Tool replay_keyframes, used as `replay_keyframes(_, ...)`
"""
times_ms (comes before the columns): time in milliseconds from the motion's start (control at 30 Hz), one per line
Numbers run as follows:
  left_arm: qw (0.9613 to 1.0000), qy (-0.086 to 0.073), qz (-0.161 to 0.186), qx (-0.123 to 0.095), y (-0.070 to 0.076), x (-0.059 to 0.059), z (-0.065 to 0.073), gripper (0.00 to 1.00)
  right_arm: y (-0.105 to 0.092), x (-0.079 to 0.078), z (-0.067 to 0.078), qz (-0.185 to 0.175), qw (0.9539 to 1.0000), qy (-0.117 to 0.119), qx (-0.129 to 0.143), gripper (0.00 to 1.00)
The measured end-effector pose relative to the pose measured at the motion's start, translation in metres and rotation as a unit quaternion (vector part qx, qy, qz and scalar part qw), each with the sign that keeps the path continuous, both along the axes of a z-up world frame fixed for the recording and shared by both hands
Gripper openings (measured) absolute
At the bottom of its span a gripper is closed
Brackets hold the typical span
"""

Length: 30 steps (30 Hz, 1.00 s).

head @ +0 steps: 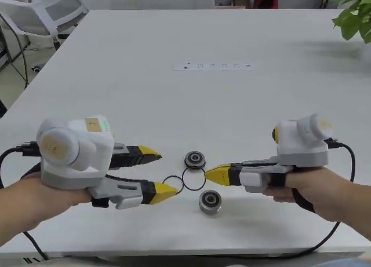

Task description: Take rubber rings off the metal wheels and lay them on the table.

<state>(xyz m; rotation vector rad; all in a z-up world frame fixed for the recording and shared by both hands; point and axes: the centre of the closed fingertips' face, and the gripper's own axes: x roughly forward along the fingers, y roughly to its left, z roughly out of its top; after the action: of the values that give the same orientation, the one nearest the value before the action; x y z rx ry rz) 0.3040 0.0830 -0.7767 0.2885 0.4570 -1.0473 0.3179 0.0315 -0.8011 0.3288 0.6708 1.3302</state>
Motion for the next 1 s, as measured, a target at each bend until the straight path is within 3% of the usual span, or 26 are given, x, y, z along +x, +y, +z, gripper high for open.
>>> replay_keyframes(367, 0.9997, -0.002, 0.025, -0.002, 0.02, 0.002, 0.0, 0.5, 0.019, 0.006, 0.001, 0.009, 1.0, 0.0, -0.004, 0.0)
replay_keyframes(1000, 0.9985, 0.001, 0.056, -0.003, 0.043, 0.0, -0.004, 0.52, 0.044, 0.011, -0.021, 0.011, 0.9994, 0.017, -0.028, 0.0)
